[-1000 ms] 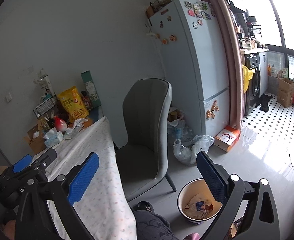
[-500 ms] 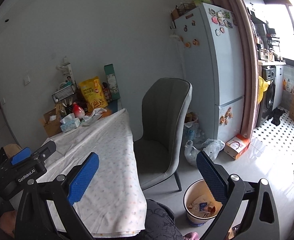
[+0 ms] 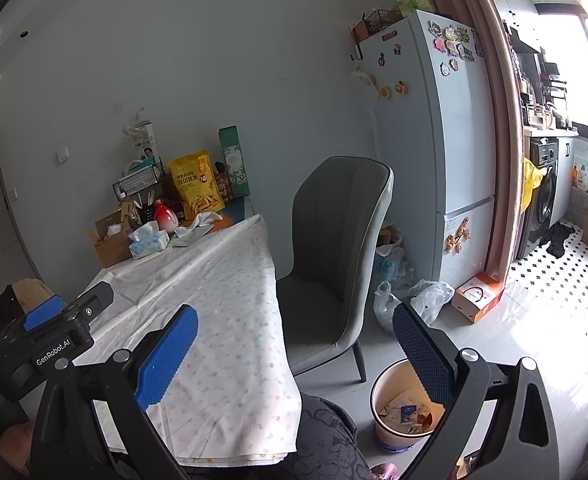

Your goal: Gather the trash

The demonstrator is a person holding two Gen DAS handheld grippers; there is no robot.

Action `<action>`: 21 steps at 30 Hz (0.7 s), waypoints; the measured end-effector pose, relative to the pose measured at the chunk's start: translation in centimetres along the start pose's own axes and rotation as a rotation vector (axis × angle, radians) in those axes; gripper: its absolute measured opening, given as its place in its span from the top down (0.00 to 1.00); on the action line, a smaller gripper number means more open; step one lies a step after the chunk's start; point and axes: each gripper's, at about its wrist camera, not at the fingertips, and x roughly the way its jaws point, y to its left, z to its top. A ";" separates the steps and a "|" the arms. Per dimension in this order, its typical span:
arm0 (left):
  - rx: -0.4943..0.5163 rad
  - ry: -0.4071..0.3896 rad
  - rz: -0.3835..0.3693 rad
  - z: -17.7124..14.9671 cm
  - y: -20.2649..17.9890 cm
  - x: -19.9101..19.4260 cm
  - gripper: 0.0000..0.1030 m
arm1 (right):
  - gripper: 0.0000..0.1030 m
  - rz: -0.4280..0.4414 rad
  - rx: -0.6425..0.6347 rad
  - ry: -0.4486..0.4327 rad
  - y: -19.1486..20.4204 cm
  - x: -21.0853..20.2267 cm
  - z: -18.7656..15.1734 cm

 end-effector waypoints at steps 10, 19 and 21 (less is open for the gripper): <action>-0.005 0.004 -0.005 -0.2 -0.2 0.1 0.05 | 0.07 -0.004 0.001 0.000 -0.1 0.0 0.0; -0.008 0.016 -0.013 -0.4 -0.5 0.7 0.05 | 0.07 -0.017 0.002 -0.002 -0.4 0.3 -0.3; -0.005 0.016 -0.013 -0.5 -0.6 0.8 0.05 | 0.07 -0.021 0.001 -0.002 -0.5 0.4 -0.3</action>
